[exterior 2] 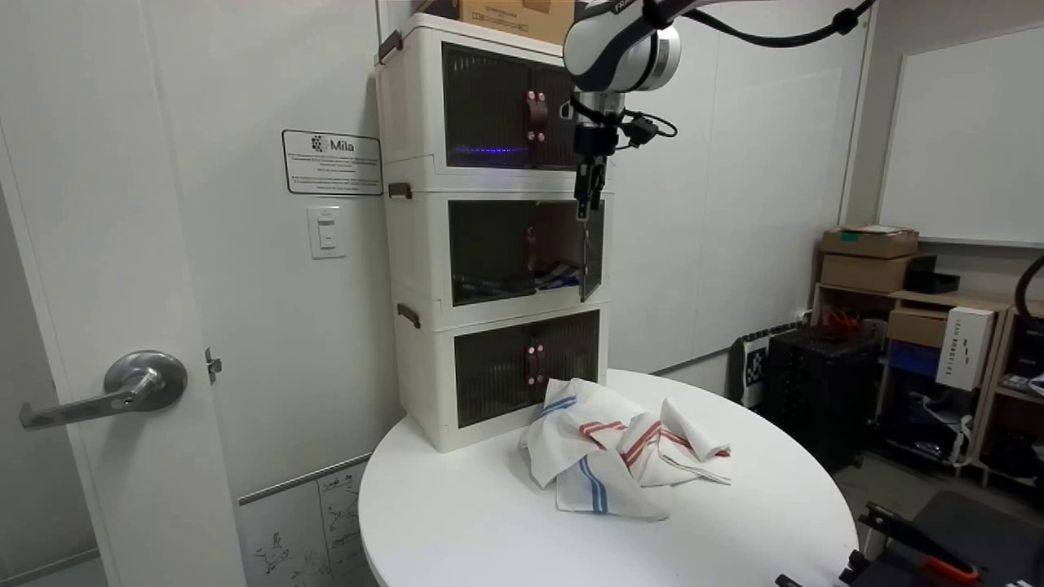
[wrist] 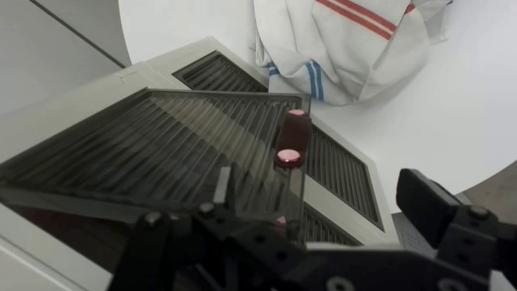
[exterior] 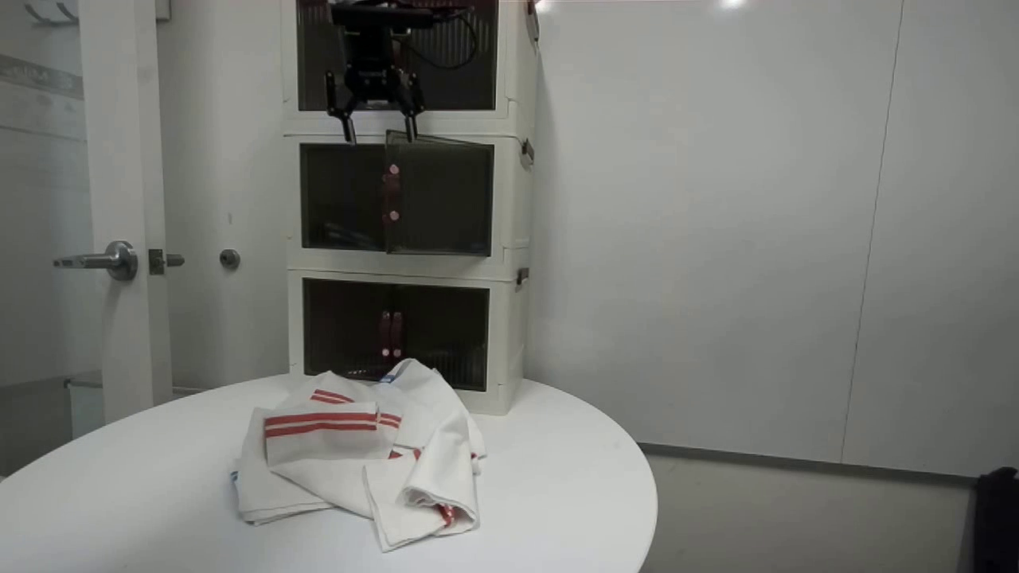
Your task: Close the cabinet door
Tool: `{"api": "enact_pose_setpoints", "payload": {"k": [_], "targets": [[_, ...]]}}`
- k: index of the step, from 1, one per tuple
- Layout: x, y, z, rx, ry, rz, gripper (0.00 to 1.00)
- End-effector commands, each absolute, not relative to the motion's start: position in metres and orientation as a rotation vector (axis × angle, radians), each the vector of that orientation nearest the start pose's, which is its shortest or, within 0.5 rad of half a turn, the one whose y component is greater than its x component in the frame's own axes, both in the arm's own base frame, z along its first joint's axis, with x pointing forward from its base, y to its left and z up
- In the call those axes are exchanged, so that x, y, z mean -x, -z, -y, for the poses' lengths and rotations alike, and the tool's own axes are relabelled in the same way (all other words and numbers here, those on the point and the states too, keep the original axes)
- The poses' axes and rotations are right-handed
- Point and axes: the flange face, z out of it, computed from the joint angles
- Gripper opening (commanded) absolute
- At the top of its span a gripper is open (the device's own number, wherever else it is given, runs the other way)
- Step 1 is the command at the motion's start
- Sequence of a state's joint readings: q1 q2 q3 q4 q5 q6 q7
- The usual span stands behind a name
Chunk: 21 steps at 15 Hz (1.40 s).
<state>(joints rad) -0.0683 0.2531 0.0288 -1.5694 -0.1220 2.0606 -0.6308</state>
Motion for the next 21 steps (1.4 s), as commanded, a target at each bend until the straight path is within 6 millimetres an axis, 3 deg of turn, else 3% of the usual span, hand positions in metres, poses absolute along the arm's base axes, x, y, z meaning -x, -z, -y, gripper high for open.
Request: {"api": "enact_pose_setpoints", "payload": {"k": [1, 8, 12, 15, 18, 21], "targets": [[-0.673, -0.516, 0.042, 3.105, 0.461, 0.957, 1.0], [-0.675, -0.508, 0.06, 3.103, 0.481, 0.863, 1.0], [-0.659, -0.513, 0.077, 3.066, 0.338, 0.921, 1.0], [-0.634, -0.522, 0.101, 3.093, 0.17, 0.973, 1.0], [-0.628, -0.532, 0.118, 3.178, 0.237, 0.907, 1.0], [-0.629, -0.526, 0.117, 3.197, 0.288, 0.896, 1.0]]}}
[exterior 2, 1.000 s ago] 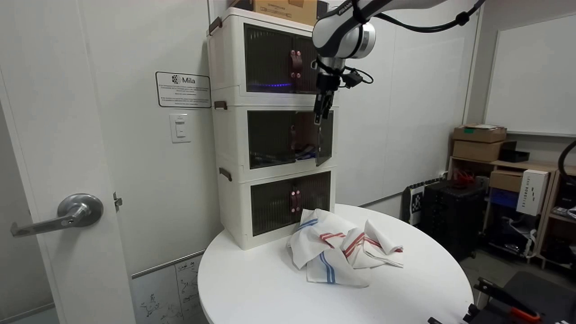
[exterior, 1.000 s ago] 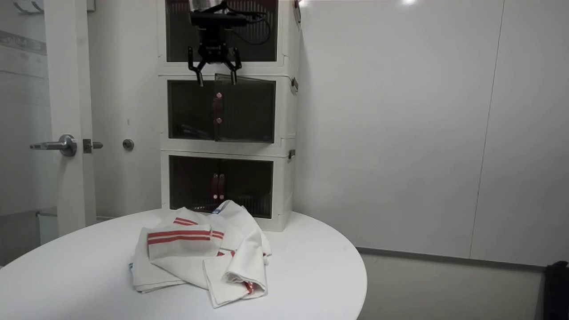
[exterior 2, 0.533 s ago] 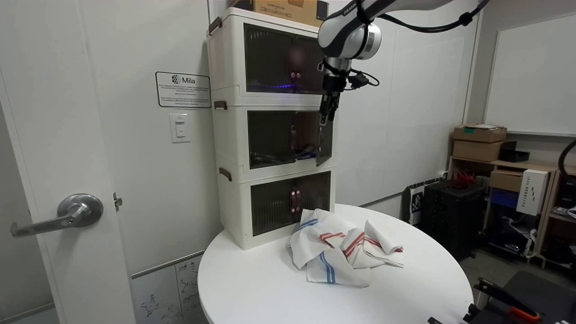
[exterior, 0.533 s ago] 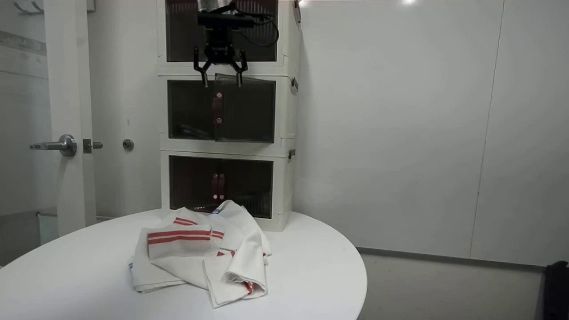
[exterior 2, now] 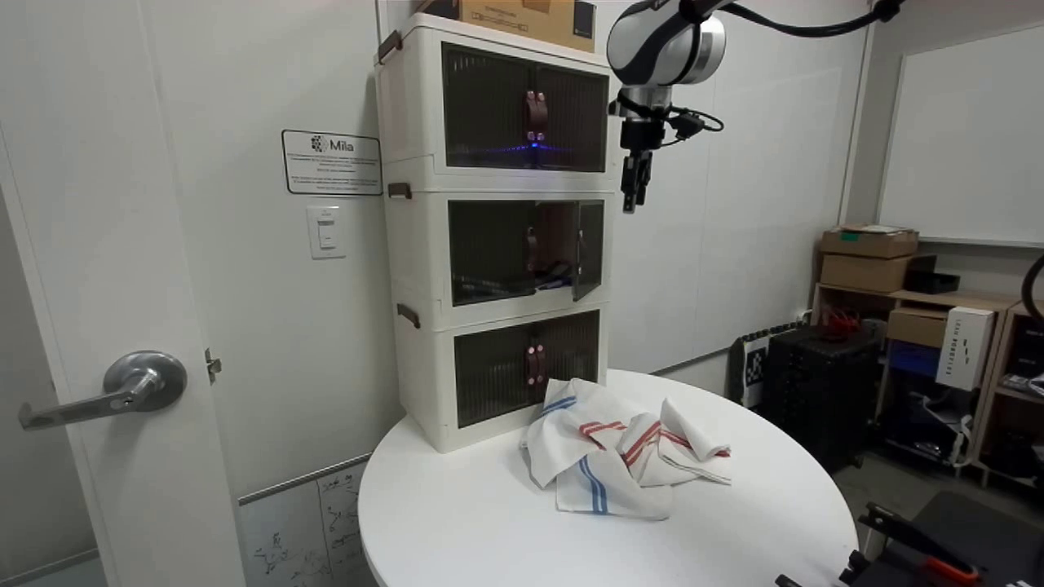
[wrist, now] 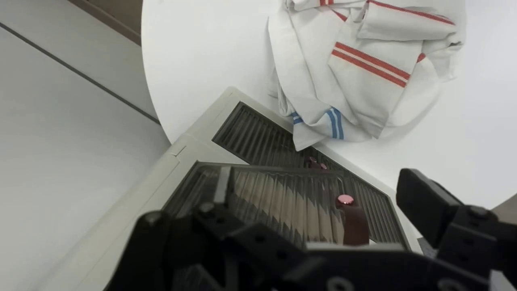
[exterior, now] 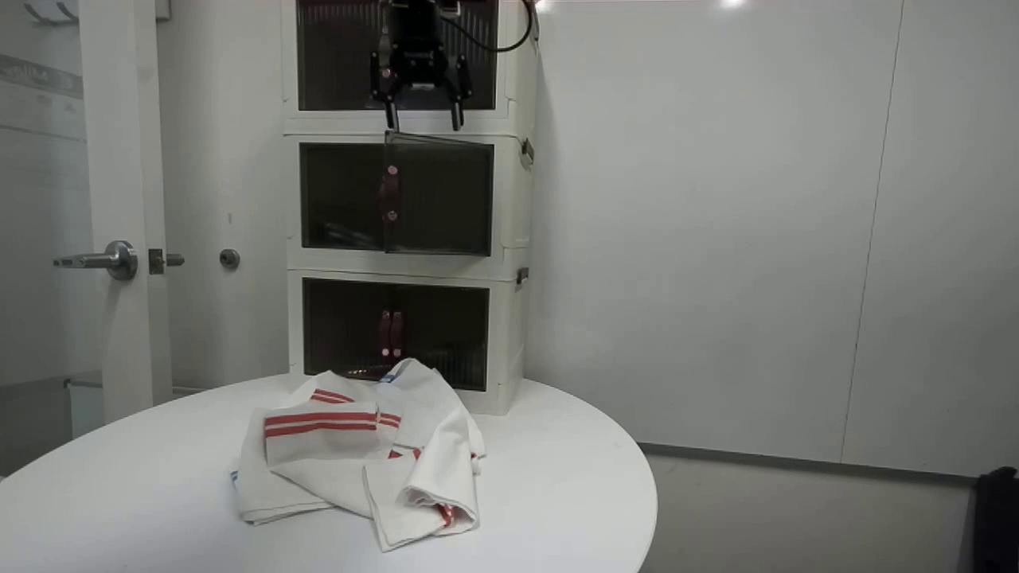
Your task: Close the cabinet door
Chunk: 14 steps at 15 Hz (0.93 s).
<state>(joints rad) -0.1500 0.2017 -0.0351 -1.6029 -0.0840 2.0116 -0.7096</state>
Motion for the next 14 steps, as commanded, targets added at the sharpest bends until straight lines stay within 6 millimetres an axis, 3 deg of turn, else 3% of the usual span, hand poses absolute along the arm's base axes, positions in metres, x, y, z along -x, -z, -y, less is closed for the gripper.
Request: {"api": "enact_pose_setpoints", "payload": {"k": [1, 8, 14], "targets": [[-0.63, -0.521, 0.114, 3.19, 0.296, 0.902, 1.0], [-0.656, -0.481, 0.087, 3.175, 0.473, 0.889, 1.0], [-0.681, -0.471, 0.064, 3.177, 0.723, 0.832, 1.0]]}}
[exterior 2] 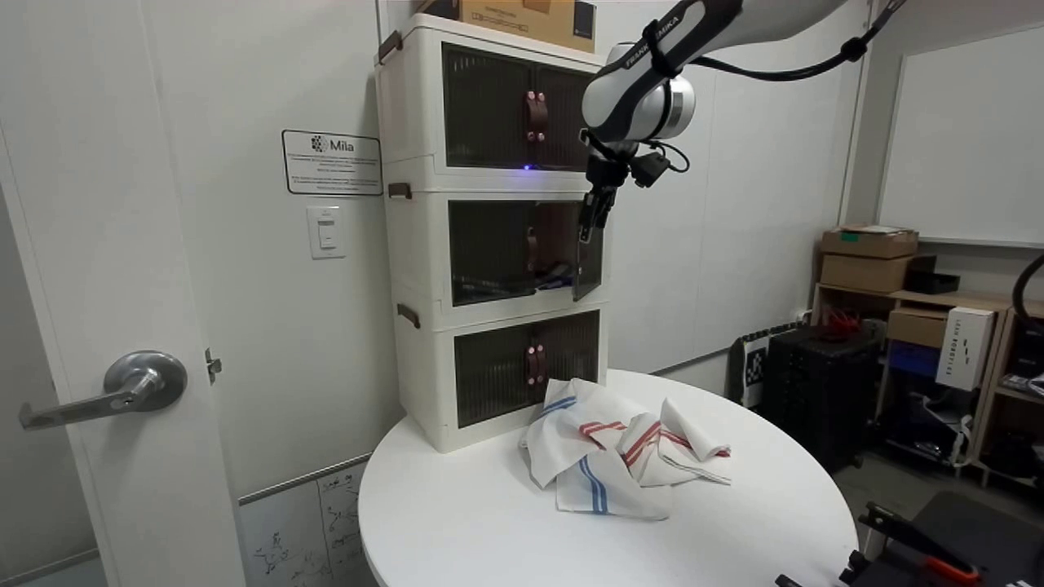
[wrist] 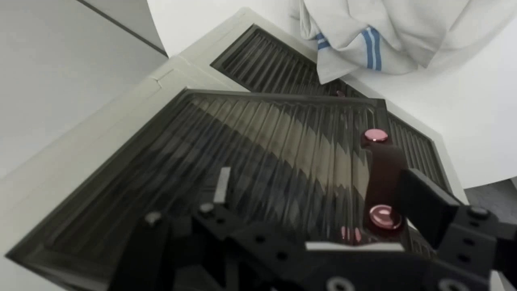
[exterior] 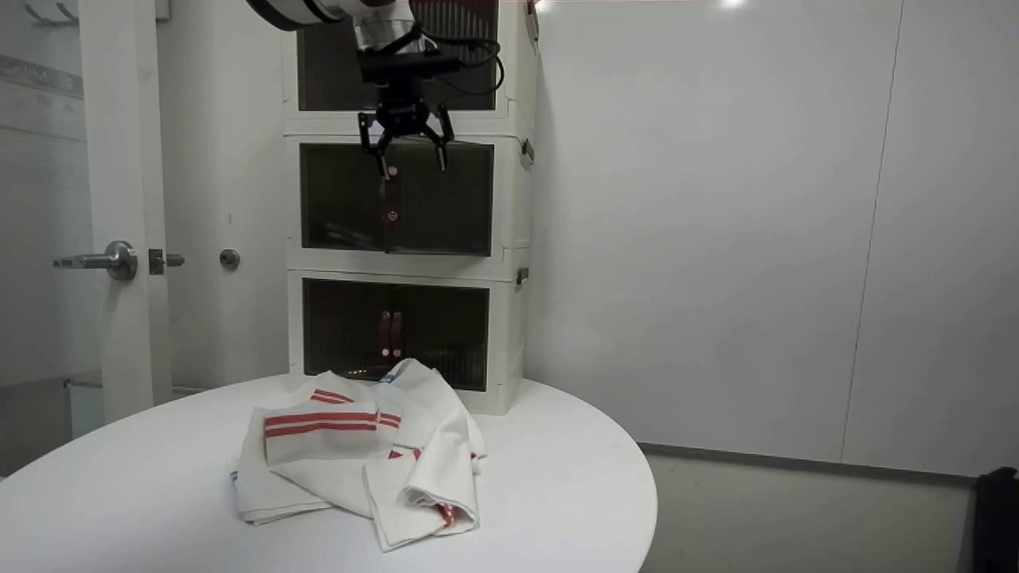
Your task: Close the cabinet door
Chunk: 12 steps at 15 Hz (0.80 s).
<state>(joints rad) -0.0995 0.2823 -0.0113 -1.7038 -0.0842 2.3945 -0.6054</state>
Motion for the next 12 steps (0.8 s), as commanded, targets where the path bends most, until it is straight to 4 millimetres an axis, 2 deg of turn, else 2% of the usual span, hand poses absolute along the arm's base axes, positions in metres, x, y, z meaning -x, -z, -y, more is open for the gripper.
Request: {"api": "enact_pose_setpoints", "payload": {"k": [1, 5, 12], "targets": [[-0.685, -0.471, 0.06, 3.174, 0.764, 0.807, 1.0], [-0.697, -0.474, 0.041, 3.154, 0.887, 0.715, 1.0], [-0.712, -0.452, 0.029, 3.134, 0.968, 0.498, 1.0]]}}
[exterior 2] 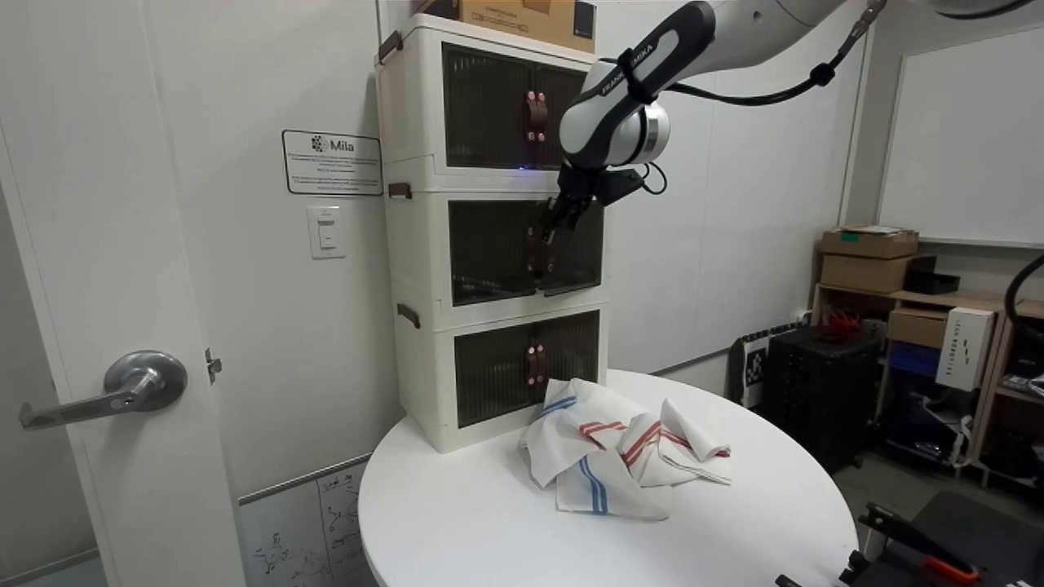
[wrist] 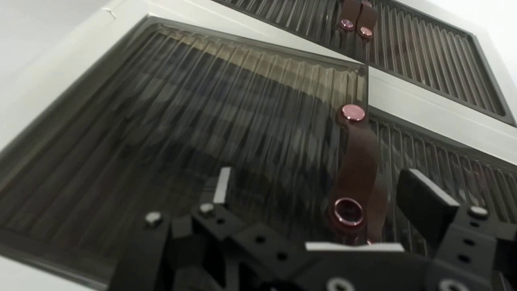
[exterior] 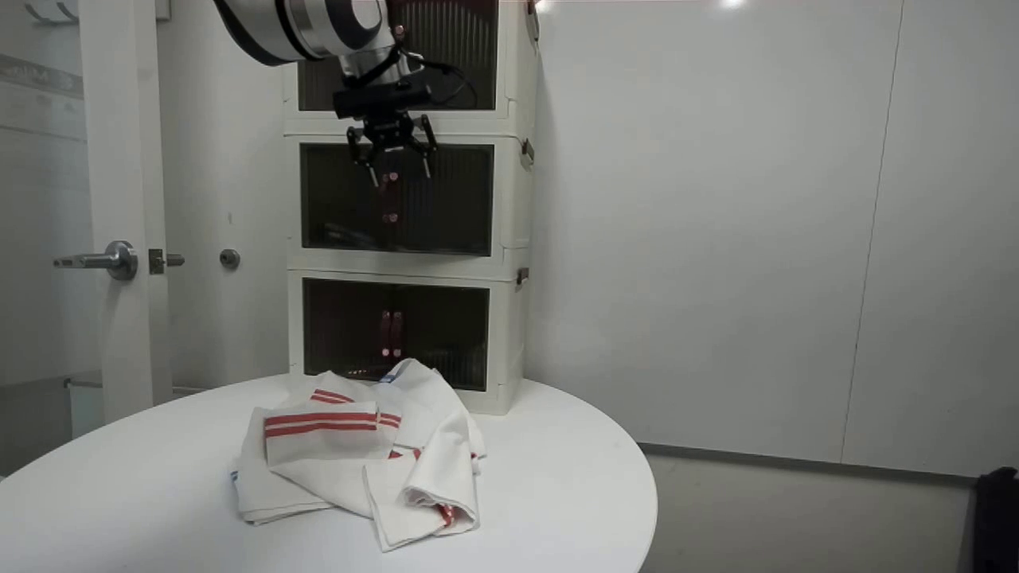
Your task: Close the cabinet door
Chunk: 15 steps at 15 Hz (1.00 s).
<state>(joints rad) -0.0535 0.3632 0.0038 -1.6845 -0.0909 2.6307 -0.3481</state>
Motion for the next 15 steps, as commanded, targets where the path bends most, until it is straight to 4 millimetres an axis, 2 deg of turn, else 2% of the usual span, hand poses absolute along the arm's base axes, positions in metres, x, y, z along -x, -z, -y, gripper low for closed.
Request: {"api": "enact_pose_setpoints", "payload": {"k": [1, 5, 10, 15], "targets": [[-0.714, -0.449, 0.027, 3.127, 0.975, 0.477, 1.0], [-0.72, -0.446, 0.024, 3.1, 1.027, 0.423, 1.0], [-0.726, -0.444, 0.021, 3.072, 1.102, 0.443, 1.0], [-0.722, -0.444, 0.021, 3.082, 1.085, 0.447, 1.0]]}}
